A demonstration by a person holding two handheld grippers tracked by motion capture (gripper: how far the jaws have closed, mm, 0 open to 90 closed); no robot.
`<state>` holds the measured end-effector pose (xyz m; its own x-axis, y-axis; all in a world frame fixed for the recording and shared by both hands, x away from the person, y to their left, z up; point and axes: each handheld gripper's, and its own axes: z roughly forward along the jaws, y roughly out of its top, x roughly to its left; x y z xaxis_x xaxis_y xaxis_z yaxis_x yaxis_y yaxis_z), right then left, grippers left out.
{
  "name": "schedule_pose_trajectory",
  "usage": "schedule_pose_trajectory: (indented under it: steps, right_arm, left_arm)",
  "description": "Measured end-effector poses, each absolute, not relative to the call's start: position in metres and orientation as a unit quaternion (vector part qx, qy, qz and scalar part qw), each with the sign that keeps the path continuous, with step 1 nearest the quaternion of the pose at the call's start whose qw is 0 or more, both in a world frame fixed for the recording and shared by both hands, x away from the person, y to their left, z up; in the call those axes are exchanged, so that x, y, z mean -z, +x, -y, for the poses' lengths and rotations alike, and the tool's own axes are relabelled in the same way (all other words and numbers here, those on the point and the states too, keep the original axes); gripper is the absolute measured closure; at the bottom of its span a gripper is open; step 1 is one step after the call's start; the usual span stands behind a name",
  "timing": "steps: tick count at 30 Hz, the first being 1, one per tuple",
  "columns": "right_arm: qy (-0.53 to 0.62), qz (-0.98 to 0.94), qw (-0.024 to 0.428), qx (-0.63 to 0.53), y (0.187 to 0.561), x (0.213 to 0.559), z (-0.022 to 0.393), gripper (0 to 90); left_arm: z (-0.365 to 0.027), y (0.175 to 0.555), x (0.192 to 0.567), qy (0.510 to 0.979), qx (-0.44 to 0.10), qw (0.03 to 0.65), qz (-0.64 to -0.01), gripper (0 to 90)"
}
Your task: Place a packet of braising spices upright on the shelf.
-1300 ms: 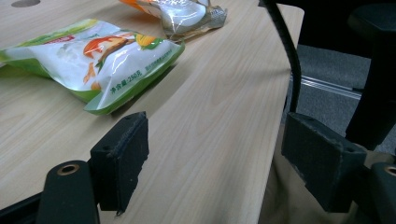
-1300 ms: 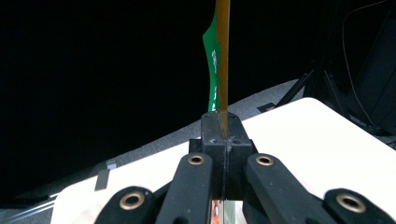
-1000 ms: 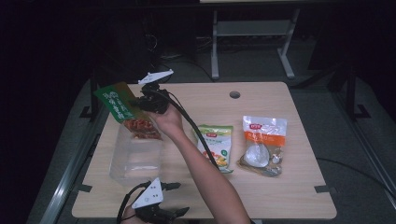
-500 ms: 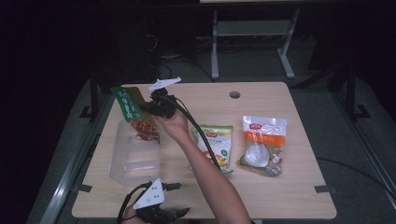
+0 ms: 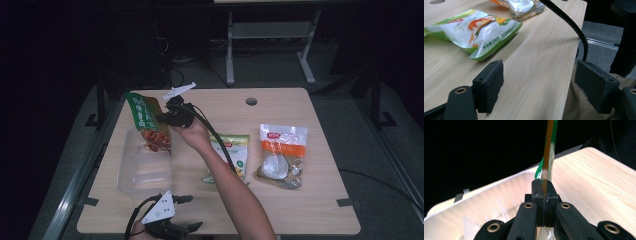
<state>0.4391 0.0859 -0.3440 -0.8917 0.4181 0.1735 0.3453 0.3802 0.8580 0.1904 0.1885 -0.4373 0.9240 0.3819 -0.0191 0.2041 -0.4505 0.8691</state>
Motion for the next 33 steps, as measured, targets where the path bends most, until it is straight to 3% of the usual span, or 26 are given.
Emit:
schedule_pose_trajectory:
  steps: [9,12,16,18,20,22,27,33]
  right_arm:
    - [0.236,-0.839,0.038,-0.49,0.441,0.343,-0.081,87.5]
    - [0.243,-0.848,0.037,-0.469,0.445,0.343,-0.087,65.9]
    - [0.26,-0.849,0.027,-0.459,0.451,0.35,-0.095,64.2]
    - [0.261,-0.851,0.01,-0.455,0.454,0.356,-0.099,68.0]
    - [0.26,-0.855,-0.001,-0.448,0.455,0.361,-0.102,83.3]
    - [0.258,-0.855,-0.007,-0.45,0.456,0.363,-0.103,88.0]
    - [0.234,-0.843,-0.046,-0.483,0.458,0.365,-0.103,89.7]
    - [0.221,-0.843,-0.045,-0.488,0.46,0.371,-0.106,89.6]
  left_arm:
    - [-0.188,0.19,0.438,0.849,-0.089,0.492,-0.171,22.9]
    - [-0.187,0.191,0.438,0.849,-0.089,0.492,-0.171,22.9]
    - [-0.188,0.191,0.438,0.849,-0.089,0.492,-0.171,22.9]
    - [-0.188,0.191,0.437,0.849,-0.089,0.493,-0.171,22.9]
    - [-0.188,0.191,0.437,0.848,-0.09,0.494,-0.171,22.9]
    - [-0.188,0.191,0.437,0.848,-0.09,0.494,-0.171,22.9]
    - [-0.189,0.191,0.437,0.847,-0.09,0.495,-0.172,22.9]
    - [-0.189,0.192,0.437,0.849,-0.089,0.492,-0.172,22.9]
